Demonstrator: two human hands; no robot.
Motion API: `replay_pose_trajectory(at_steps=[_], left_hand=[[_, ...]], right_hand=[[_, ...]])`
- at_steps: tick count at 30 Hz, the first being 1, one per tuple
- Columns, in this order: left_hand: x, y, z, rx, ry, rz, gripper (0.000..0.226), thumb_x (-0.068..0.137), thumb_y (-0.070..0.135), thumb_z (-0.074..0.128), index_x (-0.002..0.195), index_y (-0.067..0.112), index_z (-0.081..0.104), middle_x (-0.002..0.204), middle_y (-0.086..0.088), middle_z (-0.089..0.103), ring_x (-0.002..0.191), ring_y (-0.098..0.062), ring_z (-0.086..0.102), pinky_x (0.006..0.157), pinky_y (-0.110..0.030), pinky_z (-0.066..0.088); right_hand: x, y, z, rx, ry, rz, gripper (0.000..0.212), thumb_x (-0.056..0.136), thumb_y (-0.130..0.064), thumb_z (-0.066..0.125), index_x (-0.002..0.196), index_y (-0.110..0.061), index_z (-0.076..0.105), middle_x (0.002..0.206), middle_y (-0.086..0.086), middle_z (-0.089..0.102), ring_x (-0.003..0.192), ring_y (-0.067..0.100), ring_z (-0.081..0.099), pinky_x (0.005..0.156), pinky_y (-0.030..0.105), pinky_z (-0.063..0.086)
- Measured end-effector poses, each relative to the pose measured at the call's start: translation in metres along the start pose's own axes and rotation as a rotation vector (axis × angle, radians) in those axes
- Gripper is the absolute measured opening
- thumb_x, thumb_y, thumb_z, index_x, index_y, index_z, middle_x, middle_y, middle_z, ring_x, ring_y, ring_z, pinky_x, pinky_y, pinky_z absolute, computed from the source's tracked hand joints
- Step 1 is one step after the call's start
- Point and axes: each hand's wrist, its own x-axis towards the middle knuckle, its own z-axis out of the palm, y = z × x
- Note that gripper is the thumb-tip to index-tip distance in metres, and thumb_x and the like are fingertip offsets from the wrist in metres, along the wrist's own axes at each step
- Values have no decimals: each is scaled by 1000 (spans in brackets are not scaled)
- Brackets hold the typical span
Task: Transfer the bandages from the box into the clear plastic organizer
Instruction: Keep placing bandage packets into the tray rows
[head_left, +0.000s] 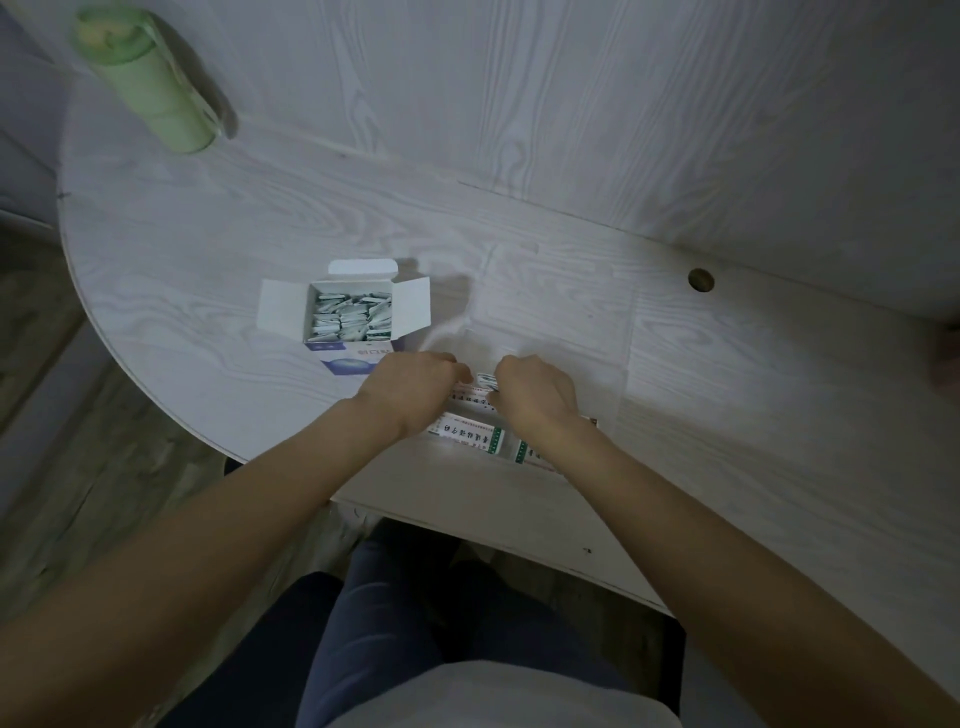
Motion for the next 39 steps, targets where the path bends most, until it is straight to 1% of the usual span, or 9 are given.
replay_pose_trajectory(at_steps=[5,18,22,26,29,31,33,35,39], left_hand=[[4,0,0,62,-14,19,54,90,1,44,134,32,50,134,5,53,110,-20,60,76,-33,46],[7,2,-1,130,-106,43,49,91,4,43,133,28,51,130,2,55,108,-22,60,75,-34,48],[5,2,-5,81,-98,34,46,92,8,45,133,27,51,129,1,55,108,-21,60,76,-33,47],[-6,5,-13,-24,-2,27,39,94,18,44,130,28,53,130,6,54,106,-21,60,73,-32,45],[-10,11,-23,-272,108,-25,32,94,15,44,120,23,60,122,5,60,98,-19,61,76,-29,46],[-7,18,-29,-590,174,-117,24,95,14,45,109,18,65,108,1,68,76,-14,63,72,-23,48],[-1,25,-36,-878,163,-219,22,97,16,44,99,12,65,96,-3,70,62,-9,61,61,-16,47],[3,33,-44,-1104,57,-317,35,100,28,40,97,5,65,91,-7,69,65,-12,62,65,-19,48],[4,37,-52,-1485,-254,-315,57,99,48,30,108,2,63,90,-12,69,78,-19,66,80,-28,54]], right_hand=[[-3,7,-5,9,4,-34,15,97,-19,50,85,-10,47,79,6,48,72,25,50,62,30,38],[-4,9,-1,-104,-15,-67,6,91,-3,51,94,-7,55,88,8,56,71,22,47,61,28,36],[-5,14,-6,-56,35,-82,17,94,-12,52,77,-10,47,73,3,47,69,23,49,59,28,35],[-11,23,-15,658,143,-13,20,91,-25,60,75,-14,55,61,-3,49,52,12,45,45,18,33],[-15,30,-27,1574,-34,196,24,98,-25,48,91,-7,63,58,-3,44,47,10,38,47,19,36],[-14,32,-31,1933,-88,244,32,102,-21,38,96,-2,64,67,3,56,55,12,52,57,23,45],[-14,32,-33,1991,-56,222,35,103,-22,34,102,-7,65,87,3,70,84,12,65,72,25,47],[-16,27,-36,1974,-35,146,38,105,-26,28,114,-12,62,108,-2,71,107,8,60,78,23,44],[-21,17,-36,1891,-58,88,42,104,-31,28,121,-15,63,122,4,65,109,16,60,79,24,54]])
